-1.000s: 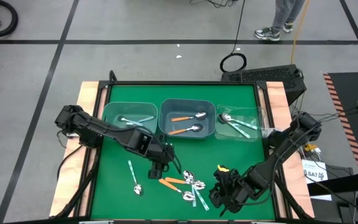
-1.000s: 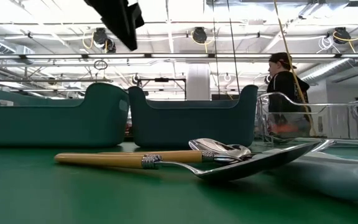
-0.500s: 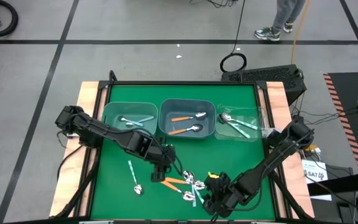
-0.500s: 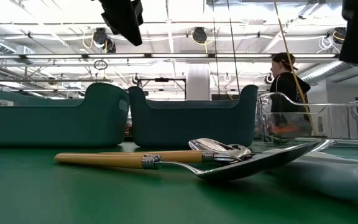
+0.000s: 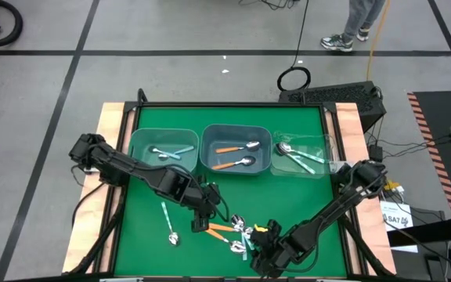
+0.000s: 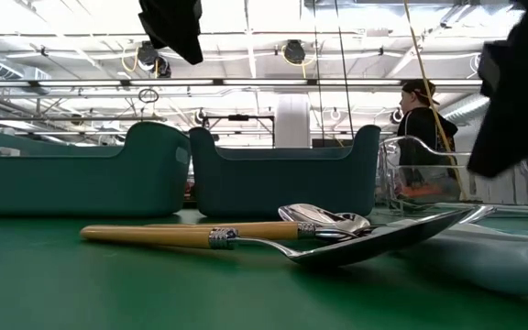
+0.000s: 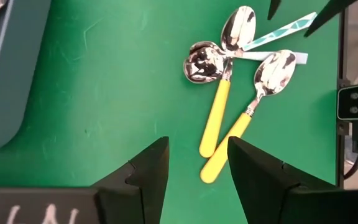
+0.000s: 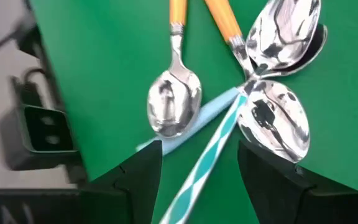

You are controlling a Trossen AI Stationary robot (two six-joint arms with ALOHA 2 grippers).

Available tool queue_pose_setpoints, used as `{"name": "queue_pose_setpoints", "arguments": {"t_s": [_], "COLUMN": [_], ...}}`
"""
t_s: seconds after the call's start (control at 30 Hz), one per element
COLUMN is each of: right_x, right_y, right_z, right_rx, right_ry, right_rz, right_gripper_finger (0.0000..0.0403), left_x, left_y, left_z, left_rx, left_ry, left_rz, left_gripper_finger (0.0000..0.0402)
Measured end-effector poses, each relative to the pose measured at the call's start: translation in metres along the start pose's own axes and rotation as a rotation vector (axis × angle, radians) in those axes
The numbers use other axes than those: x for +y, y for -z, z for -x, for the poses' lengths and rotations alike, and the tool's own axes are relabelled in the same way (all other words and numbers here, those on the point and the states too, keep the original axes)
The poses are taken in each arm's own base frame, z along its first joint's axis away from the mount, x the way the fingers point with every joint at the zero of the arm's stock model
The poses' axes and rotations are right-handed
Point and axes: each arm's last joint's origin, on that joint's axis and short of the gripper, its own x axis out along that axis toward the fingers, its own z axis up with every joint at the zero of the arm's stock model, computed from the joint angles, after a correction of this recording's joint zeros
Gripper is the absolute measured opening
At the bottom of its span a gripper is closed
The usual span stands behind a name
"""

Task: Sort silverware by color (type)
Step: Put the white spoon into the transparent bin

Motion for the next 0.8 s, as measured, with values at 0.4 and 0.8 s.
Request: {"name": "queue_pose_setpoints", "arguments": {"t_s": [0.4, 0.8], "right_x": [-0.008, -0.018], "right_y": [0.018, 0.025], "right_z": [-0.035, -0.043], "right_rx": [0.028, 0.067], "right_ry": [0.098, 0.183], "right_rz": [0.053, 0.056], "right_gripper_finger": [0.02, 0.0052], "left_x": [-0.003, -0.004], "left_y": [0.001, 0.001], "left_z": [0.0, 0.001], "left_rx": [-0.024, -0.051], "left_ry": [-0.038, -0.065], "left_rz": [0.105, 0.208], "left_gripper_finger": [0.017, 0.017]}}
